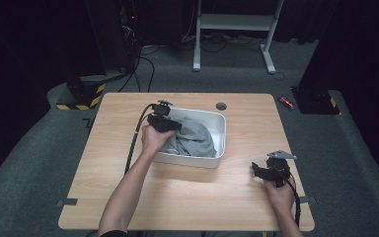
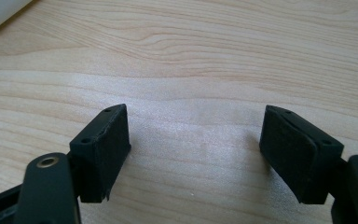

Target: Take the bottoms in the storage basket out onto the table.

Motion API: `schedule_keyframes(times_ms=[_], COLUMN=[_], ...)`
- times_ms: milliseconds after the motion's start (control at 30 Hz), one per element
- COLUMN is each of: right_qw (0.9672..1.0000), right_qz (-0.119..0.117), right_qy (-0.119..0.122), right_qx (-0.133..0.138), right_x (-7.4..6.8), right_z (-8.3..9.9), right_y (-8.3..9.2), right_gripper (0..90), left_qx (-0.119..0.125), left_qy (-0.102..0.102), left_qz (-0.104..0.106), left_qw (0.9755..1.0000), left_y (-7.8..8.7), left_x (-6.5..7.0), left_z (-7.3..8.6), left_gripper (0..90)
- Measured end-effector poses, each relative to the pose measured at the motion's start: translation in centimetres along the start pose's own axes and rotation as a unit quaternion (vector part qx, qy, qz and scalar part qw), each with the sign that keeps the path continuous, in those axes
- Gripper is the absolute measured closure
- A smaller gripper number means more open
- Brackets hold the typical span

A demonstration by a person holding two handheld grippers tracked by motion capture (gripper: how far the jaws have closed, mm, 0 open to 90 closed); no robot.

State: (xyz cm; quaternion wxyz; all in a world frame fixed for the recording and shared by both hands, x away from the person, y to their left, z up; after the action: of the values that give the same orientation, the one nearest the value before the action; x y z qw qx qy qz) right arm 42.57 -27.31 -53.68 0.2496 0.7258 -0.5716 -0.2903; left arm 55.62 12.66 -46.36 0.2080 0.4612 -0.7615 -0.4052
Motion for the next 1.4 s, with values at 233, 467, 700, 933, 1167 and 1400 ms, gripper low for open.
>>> schedule_keyframes(times_ms=[233,467,700,933,1167,1400], right_qw=[1.0,1.0,1.0,1.0,1.0,1.0], right_qz=[0.0,0.0,0.001,0.0,0.0,0.001], right_qy=[0.0,0.0,0.0,0.0,0.0,0.0], right_qx=[0.0,0.0,0.0,0.0,0.001,0.0], right_x=[0.0,0.0,0.0,0.0,0.0,0.0], right_z=[0.0,0.0,0.0,0.0,0.0,0.0], right_y=[0.0,0.0,0.0,0.0,0.0,0.0], right_gripper=[23.7,23.7,23.7,23.7,23.7,23.7], left_qx=[-0.023,-0.031,-0.034,-0.033,-0.029,-0.025], left_qy=[-0.03,-0.049,-0.081,-0.085,-0.086,-0.1], left_qz=[-0.05,-0.069,-0.045,-0.02,0.013,-0.007], left_qw=[0.998,0.996,0.9952,0.9956,0.9958,0.9947], left_y=[-1.8,-2.7,-3.5,-3.8,-3.8,-3.3], left_x=[1.1,1.7,2.8,3.0,3.1,3.7], left_z=[0.1,0.4,0.7,0.9,0.9,0.7], left_gripper=[15.5,14.2,15.7,26.5,47.6,61.9])
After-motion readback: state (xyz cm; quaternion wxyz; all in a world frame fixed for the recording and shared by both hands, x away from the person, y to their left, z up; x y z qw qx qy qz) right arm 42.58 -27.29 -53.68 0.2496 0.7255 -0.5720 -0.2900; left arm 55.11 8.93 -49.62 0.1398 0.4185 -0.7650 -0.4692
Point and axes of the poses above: each handheld gripper's, and its own axes: y roughly backward along the jaws, z roughly out of its underside, x roughly to its right, the point moved 2 cm from there along -y, roughly forward along the jaws, and after that the axes turned 12 degrees about -y, right-handed, at the moved point
